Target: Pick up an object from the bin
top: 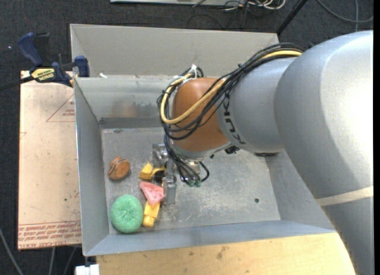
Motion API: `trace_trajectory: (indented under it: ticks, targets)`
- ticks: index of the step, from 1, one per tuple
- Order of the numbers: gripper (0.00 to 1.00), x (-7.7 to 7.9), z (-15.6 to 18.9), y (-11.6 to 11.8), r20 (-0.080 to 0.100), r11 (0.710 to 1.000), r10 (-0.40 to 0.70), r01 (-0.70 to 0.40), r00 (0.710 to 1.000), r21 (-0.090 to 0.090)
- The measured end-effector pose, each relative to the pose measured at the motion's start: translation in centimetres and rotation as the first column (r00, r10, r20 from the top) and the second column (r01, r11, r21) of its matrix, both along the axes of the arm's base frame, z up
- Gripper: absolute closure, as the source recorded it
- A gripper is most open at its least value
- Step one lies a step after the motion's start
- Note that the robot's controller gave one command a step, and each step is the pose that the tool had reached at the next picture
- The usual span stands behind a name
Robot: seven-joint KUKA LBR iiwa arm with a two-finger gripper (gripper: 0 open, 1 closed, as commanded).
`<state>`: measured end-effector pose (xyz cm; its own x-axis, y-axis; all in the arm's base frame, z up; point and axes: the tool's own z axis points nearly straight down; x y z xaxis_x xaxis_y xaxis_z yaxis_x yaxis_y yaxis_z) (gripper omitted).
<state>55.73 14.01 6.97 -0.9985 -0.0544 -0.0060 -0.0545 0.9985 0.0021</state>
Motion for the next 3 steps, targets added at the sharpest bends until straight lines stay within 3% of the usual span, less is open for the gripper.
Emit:
trace_trajectory:
  ticks: [1, 3]
  targets:
    - [1.00, 0.83, 0.30, 0.84, -0.001, 1.000, -0.027, 0.027, 1.000, 0.002]
    - [1.00, 0.78, 0.65, 0.85, -0.002, 1.000, -0.027, 0.027, 1.000, 0.002]
